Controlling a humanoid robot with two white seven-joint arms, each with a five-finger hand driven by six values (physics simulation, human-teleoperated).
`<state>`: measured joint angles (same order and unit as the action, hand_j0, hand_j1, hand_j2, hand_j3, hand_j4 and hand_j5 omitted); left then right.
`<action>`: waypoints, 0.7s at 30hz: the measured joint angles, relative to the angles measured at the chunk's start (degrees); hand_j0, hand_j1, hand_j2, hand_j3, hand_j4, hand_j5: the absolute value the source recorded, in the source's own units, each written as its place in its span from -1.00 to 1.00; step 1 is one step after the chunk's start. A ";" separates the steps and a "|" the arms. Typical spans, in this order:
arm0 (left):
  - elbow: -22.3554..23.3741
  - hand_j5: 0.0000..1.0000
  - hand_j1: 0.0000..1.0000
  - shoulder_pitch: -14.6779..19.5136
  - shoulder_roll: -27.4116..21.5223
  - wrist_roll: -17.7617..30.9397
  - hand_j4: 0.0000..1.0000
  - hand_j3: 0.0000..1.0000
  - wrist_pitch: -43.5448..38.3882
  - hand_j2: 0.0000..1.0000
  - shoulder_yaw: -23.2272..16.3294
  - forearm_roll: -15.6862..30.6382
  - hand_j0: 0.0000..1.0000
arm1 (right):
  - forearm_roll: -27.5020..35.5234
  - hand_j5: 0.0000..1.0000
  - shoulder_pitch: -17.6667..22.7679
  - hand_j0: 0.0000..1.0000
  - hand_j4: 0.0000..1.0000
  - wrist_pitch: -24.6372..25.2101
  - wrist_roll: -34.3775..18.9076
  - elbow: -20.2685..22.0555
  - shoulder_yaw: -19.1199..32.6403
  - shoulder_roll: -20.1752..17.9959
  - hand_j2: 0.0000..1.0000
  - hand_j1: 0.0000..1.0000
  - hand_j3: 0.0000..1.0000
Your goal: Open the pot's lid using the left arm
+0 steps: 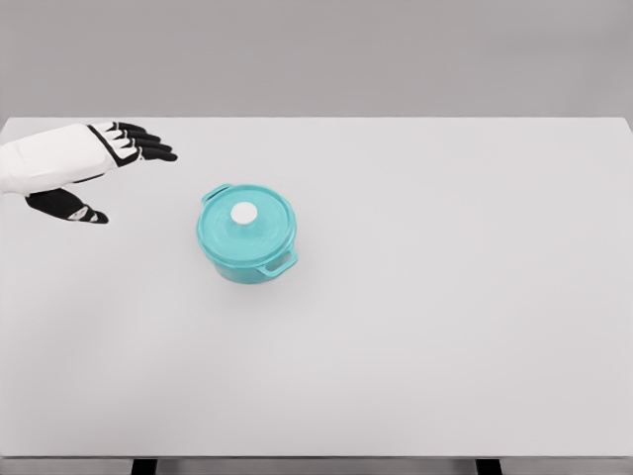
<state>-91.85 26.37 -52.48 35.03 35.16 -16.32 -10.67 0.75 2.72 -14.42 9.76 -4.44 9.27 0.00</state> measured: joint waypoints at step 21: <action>-0.61 1.00 1.00 11.51 10.56 0.00 1.00 1.00 -0.01 1.00 -9.75 -10.66 1.00 | 0.00 1.00 0.00 1.00 1.00 0.02 0.00 -0.08 -0.17 0.00 1.00 1.00 1.00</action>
<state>-92.46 37.88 -41.92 35.03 35.16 -26.08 -21.33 0.75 2.72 -14.41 9.75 -4.52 9.10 0.00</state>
